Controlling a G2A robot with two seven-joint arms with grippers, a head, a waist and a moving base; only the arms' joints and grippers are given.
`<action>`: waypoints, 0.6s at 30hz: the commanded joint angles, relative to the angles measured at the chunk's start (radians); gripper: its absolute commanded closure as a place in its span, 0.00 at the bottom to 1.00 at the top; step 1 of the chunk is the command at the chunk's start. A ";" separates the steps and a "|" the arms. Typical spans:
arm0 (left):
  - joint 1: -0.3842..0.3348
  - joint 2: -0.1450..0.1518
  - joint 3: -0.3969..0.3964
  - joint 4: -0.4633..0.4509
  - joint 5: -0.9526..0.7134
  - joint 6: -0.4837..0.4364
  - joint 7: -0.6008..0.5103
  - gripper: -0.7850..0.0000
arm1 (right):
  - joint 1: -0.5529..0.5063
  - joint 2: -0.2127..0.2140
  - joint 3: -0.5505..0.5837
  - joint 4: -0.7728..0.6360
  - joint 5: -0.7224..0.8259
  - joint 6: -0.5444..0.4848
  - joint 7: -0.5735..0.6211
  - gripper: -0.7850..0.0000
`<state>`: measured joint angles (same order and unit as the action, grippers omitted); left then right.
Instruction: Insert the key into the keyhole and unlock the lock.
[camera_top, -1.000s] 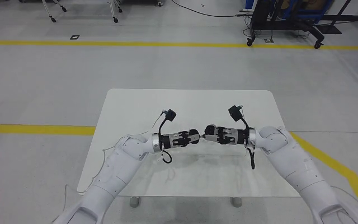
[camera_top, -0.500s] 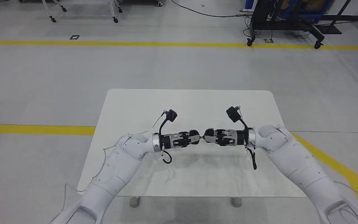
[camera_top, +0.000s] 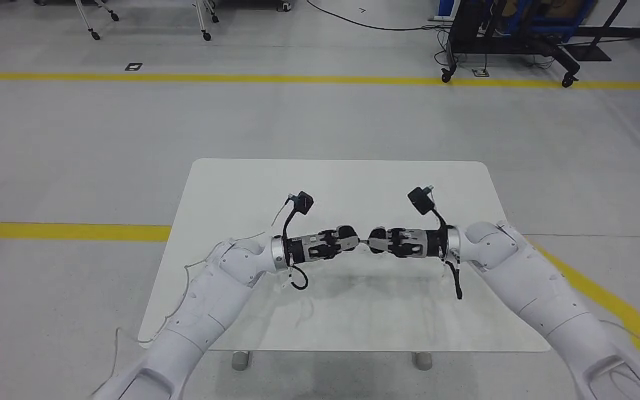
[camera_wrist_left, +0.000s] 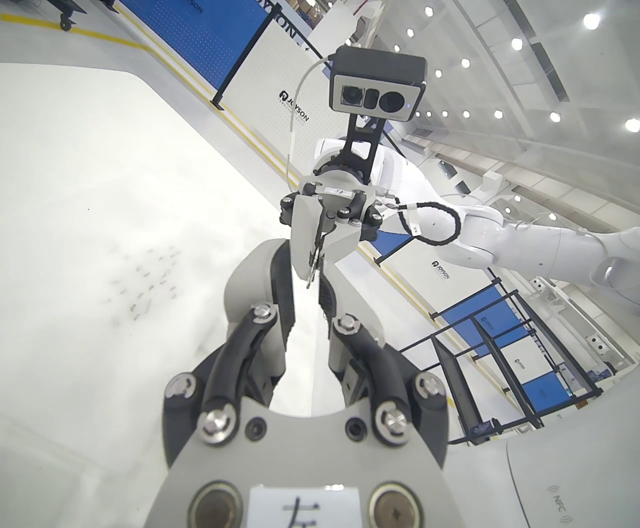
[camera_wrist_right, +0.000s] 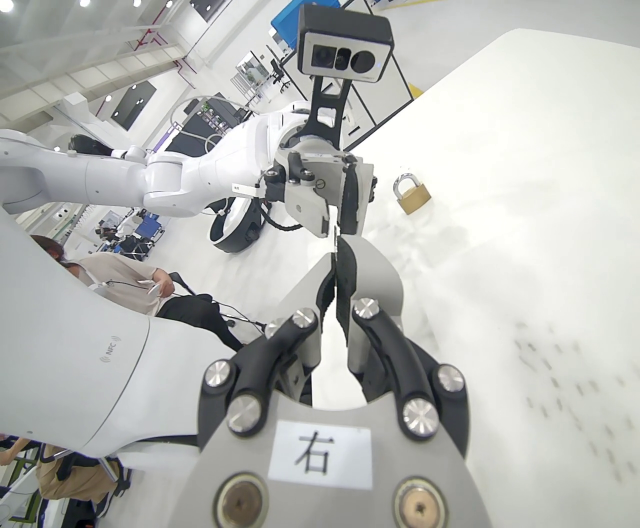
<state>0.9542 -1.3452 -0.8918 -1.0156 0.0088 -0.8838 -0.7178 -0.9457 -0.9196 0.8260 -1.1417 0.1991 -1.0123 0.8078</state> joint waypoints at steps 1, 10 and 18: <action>0.000 0.000 0.000 0.000 0.000 0.000 -0.001 0.00 | -0.009 0.003 0.021 0.005 0.004 0.000 -0.001 1.00; 0.005 0.001 -0.001 -0.013 0.011 0.016 0.013 0.00 | -0.041 0.008 0.065 0.023 0.008 0.000 -0.027 1.00; 0.107 0.064 -0.162 -0.304 0.356 0.258 0.069 0.00 | -0.041 0.008 0.065 0.023 0.008 0.000 -0.027 1.00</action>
<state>1.0406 -1.2932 -1.0287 -1.2575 0.2835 -0.6956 -0.6112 -0.9869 -0.9115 0.8911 -1.1184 0.2074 -1.0123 0.7807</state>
